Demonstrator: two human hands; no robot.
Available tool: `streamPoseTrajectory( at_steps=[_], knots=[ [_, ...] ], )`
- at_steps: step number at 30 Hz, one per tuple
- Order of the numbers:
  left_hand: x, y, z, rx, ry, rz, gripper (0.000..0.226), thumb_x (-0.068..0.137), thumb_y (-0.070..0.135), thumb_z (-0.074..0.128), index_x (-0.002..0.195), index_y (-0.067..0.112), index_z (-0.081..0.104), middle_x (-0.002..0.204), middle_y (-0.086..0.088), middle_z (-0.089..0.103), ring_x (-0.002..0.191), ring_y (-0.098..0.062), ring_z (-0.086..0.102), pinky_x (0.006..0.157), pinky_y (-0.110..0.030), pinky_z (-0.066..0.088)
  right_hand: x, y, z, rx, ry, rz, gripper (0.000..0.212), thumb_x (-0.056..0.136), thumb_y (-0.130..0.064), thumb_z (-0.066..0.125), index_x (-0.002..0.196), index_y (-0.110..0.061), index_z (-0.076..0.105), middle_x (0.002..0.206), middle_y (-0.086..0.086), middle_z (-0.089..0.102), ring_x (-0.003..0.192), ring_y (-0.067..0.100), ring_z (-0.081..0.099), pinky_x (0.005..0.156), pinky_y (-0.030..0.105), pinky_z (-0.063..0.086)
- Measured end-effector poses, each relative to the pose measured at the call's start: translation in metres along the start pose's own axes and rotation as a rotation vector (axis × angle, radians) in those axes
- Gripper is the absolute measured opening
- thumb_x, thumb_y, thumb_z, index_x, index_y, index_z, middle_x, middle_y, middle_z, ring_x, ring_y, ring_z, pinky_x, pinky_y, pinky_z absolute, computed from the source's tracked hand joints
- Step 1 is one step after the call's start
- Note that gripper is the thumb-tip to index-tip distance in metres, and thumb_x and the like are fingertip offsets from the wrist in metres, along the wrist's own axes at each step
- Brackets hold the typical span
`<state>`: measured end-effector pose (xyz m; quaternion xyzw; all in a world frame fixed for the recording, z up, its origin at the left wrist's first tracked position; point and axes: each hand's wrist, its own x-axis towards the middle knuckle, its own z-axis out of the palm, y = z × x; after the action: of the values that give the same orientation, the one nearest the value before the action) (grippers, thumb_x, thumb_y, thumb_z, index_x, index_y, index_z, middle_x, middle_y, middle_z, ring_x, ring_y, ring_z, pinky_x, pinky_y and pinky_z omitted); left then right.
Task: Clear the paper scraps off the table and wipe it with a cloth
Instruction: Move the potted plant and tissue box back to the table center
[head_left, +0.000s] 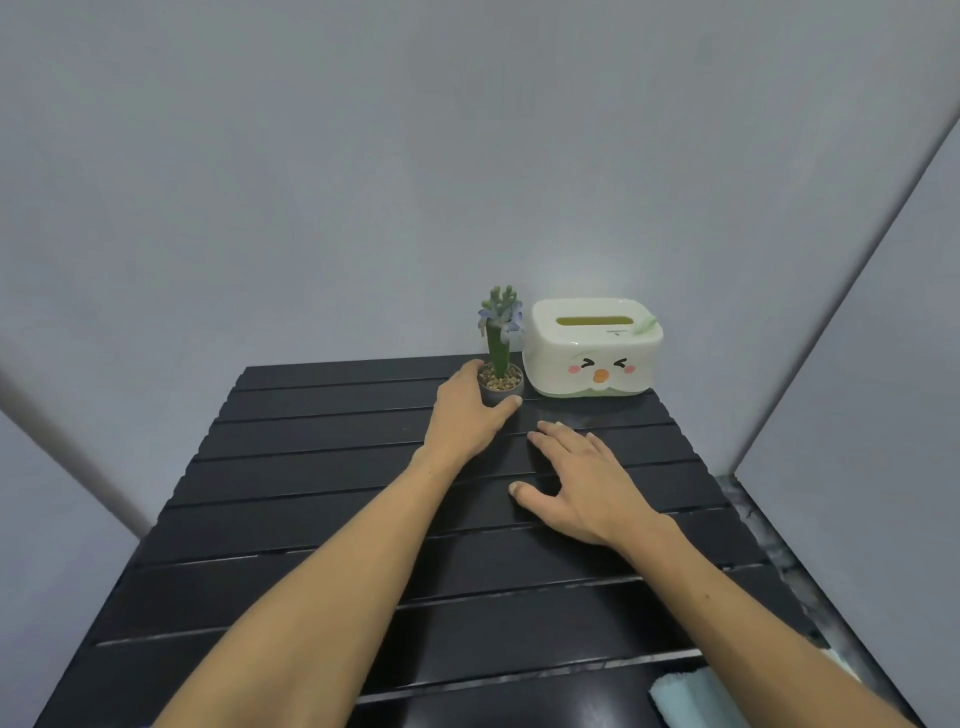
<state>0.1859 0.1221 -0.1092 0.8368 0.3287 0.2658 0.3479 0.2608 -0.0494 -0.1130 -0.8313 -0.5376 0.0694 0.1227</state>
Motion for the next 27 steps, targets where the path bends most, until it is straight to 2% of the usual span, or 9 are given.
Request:
streamPoseTrajectory(
  at_steps=[4, 10, 19, 24, 27],
  knots=[
    [0.000, -0.007, 0.000, -0.033, 0.027, -0.025, 0.071, 0.077, 0.045, 0.077, 0.136, 0.016, 0.049, 0.128, 0.000, 0.063, 0.114, -0.013, 0.058, 0.091, -0.020, 0.042, 0.000, 0.000, 0.002, 0.004, 0.027, 0.001, 0.081, 0.087, -0.068, 0.044, 0.155, -0.024, 0.031, 0.164, -0.005, 0.024, 0.151, 0.012, 0.015, 0.124, 0.039, 0.010],
    [-0.007, -0.007, -0.005, -0.057, 0.033, -0.052, 0.071, 0.073, 0.046, 0.081, 0.131, 0.018, 0.052, 0.122, 0.004, 0.065, 0.107, -0.009, 0.061, 0.088, -0.019, 0.045, -0.001, 0.001, 0.002, 0.025, 0.040, -0.003, 0.082, 0.087, -0.069, 0.045, 0.154, -0.023, 0.032, 0.163, -0.006, 0.025, 0.150, 0.011, 0.017, 0.124, 0.039, 0.011],
    [-0.072, -0.029, -0.057, -0.044, 0.058, -0.076, 0.065, 0.071, 0.048, 0.080, 0.126, 0.024, 0.056, 0.116, 0.013, 0.065, 0.103, -0.001, 0.060, 0.084, -0.012, 0.043, -0.009, -0.006, 0.002, 0.048, 0.055, -0.016, 0.077, 0.089, -0.064, 0.049, 0.153, -0.021, 0.036, 0.161, -0.004, 0.029, 0.150, 0.012, 0.019, 0.123, 0.038, 0.012],
    [-0.109, -0.046, -0.095, -0.027, 0.106, -0.119, 0.065, 0.071, 0.045, 0.082, 0.127, 0.025, 0.056, 0.115, 0.015, 0.065, 0.105, 0.001, 0.059, 0.086, -0.010, 0.041, -0.015, -0.020, 0.005, 0.057, 0.033, -0.036, 0.077, 0.090, -0.064, 0.048, 0.152, -0.020, 0.037, 0.161, -0.004, 0.029, 0.150, 0.011, 0.019, 0.124, 0.038, 0.012],
    [-0.129, -0.055, -0.114, -0.038, 0.129, -0.147, 0.062, 0.071, 0.043, 0.082, 0.126, 0.028, 0.056, 0.112, 0.017, 0.065, 0.105, 0.003, 0.059, 0.091, -0.015, 0.043, -0.021, -0.031, 0.007, 0.045, 0.039, -0.040, 0.077, 0.090, -0.064, 0.048, 0.152, -0.019, 0.038, 0.161, -0.004, 0.030, 0.150, 0.012, 0.019, 0.124, 0.038, 0.010]
  ],
)
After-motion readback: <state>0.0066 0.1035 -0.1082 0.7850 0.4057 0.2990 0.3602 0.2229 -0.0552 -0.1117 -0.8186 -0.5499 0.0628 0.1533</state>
